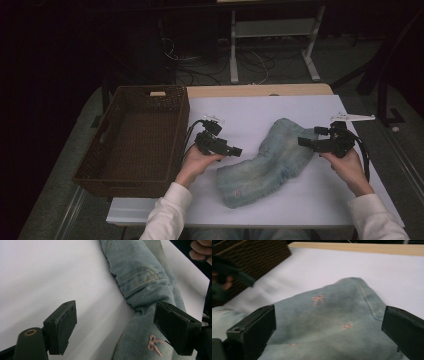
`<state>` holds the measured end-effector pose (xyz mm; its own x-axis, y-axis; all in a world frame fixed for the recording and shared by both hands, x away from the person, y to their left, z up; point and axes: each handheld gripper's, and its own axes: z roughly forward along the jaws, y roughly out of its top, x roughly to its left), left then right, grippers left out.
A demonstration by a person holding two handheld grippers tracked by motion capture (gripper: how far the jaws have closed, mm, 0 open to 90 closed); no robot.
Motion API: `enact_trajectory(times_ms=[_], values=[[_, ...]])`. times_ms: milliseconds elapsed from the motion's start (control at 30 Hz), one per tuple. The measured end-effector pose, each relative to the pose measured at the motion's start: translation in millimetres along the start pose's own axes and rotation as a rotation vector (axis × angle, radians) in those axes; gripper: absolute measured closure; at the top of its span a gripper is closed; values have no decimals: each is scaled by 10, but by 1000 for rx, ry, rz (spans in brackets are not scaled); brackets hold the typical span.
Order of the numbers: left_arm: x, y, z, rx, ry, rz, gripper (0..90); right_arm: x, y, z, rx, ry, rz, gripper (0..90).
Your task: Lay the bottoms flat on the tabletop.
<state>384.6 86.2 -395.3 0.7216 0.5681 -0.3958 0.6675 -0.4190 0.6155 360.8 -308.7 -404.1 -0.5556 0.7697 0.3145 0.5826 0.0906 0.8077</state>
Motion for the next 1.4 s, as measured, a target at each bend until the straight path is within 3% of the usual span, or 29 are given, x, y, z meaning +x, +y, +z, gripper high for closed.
enact_trajectory(times_ms=[167, 333, 500, 700, 767, 867, 1033, 1167, 1333, 1400], values=[[-31, -82, -19, 6, -17, 4, 201, -120, -60, 85, 9, -40, 50, 0], [-33, -148, -1, 31, -24, 15, 236, -139, -116, 172, 39, -74, 54, 0], [-61, -195, -16, 25, -95, 7, 302, -145, -142, 172, 45, -99, 45, 39], [-159, -230, 23, 71, -128, 51, 358, -218, -217, 159, 84, -163, 73, 55], [-181, -241, 37, 82, -138, 61, 418, -239, -244, 155, 102, -184, 88, 58], [-182, -245, 25, 75, -179, 52, 616, -264, -296, 146, 128, -199, 109, 87], [-159, -272, 48, 88, -220, 34, 747, -304, -352, 149, 157, -194, 144, 155], [-173, -273, 48, 83, -206, 45, 806, -318, -363, 168, 176, -177, 151, 383], [-160, -263, 41, 80, -198, 54, 826, -306, -346, 193, 189, -149, 150, 704], [-139, -239, 32, 80, -188, 53, 829, -320, -337, 203, 205, -127, 153, 791]])
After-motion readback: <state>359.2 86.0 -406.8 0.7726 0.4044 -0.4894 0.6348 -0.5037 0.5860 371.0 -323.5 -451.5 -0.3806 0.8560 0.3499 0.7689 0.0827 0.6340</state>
